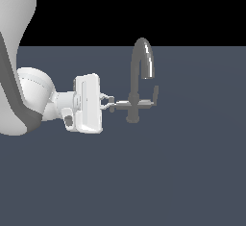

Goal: Turn on the faucet by rotating a designated handle.

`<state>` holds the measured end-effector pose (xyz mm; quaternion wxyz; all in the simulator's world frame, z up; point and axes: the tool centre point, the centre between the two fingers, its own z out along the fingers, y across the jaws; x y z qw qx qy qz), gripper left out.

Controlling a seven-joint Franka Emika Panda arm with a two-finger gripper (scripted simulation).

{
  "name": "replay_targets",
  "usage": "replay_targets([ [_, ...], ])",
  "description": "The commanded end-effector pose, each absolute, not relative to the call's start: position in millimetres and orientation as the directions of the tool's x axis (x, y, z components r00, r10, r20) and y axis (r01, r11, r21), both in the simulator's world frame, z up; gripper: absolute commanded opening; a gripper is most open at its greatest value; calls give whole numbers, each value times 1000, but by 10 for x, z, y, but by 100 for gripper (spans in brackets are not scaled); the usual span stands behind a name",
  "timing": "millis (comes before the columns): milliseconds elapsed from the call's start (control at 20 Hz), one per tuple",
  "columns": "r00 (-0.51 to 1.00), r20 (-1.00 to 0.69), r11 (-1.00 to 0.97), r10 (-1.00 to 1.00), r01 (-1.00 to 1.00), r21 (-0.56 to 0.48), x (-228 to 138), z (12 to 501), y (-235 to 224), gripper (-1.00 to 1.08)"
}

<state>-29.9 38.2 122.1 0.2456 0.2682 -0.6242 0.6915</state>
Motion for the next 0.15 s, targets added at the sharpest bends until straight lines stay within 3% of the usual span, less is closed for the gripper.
replay_targets([
  [0,-706,708,-101,-1,-704,-703,-455,869,364,-100],
  [100,-705,710,-101,0,-706,-701,-487,810,361,-100],
])
